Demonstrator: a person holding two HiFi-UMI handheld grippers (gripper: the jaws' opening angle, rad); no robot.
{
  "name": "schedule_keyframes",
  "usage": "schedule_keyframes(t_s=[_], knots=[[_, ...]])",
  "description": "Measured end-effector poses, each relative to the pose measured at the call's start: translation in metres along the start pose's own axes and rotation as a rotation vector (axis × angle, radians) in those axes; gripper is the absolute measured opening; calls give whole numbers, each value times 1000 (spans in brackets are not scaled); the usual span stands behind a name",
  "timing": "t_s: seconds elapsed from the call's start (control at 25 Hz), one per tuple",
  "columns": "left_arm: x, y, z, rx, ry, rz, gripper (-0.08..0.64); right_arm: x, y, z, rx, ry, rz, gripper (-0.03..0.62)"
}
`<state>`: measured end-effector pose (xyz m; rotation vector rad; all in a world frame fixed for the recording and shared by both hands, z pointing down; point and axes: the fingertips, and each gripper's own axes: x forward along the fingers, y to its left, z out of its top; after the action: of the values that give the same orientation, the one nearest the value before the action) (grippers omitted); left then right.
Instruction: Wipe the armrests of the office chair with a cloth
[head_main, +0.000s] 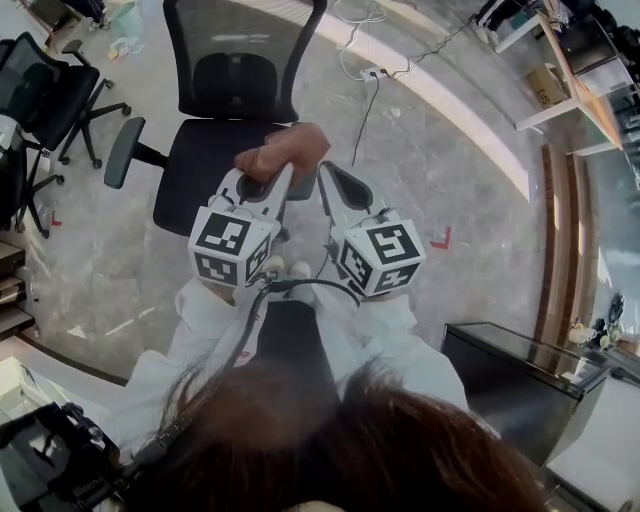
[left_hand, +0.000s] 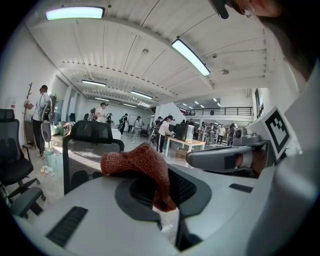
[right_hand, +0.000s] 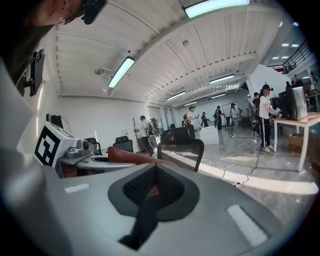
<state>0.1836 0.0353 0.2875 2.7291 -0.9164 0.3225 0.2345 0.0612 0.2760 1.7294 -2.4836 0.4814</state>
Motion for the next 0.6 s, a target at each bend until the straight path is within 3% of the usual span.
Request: schedule_keyframes(t_s=[0.6], knots=[[1, -5, 0, -12, -5, -31, 35, -4, -7, -5, 2, 13, -17, 0]])
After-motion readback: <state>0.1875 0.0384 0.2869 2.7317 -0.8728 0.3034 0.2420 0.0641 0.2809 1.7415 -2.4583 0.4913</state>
